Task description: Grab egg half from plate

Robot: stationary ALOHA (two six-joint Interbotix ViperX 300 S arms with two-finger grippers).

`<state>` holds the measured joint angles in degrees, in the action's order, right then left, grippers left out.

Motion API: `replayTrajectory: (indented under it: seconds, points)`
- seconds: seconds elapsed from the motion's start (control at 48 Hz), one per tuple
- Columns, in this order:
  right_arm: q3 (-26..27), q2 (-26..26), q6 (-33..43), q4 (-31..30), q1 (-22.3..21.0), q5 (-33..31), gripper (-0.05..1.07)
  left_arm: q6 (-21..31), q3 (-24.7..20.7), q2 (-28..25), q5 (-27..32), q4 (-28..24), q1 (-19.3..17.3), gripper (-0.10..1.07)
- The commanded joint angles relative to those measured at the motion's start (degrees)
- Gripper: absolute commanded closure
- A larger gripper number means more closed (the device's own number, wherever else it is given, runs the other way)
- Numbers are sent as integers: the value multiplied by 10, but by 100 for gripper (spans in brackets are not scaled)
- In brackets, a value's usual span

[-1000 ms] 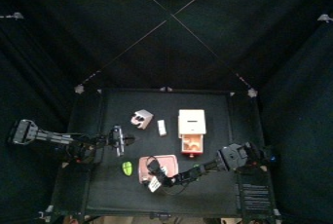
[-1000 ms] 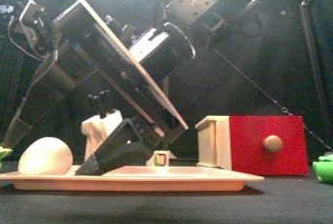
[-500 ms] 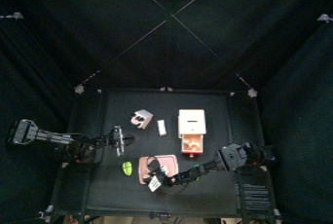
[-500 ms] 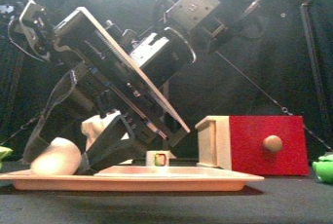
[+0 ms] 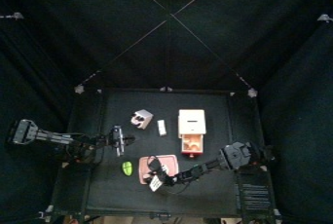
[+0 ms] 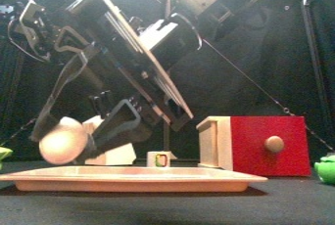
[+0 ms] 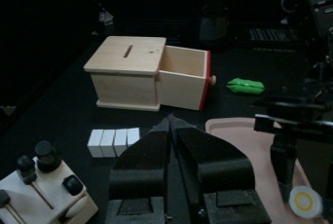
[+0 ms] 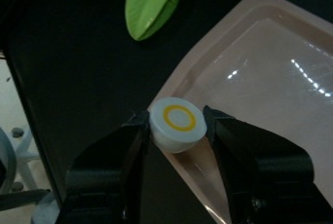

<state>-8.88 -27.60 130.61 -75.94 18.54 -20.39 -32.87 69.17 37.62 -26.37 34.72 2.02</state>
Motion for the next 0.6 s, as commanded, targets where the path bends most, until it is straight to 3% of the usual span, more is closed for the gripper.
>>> replayTrajectory:
  seconds: [0.0,0.583]
  points:
    - [-1,42,0,-8,-3,-1,40,-1,-7,-1,-2,-2,-2,49]
    - [-20,52,1,-9,-6,-1,40,-1,-7,-1,-2,-2,-1,49]
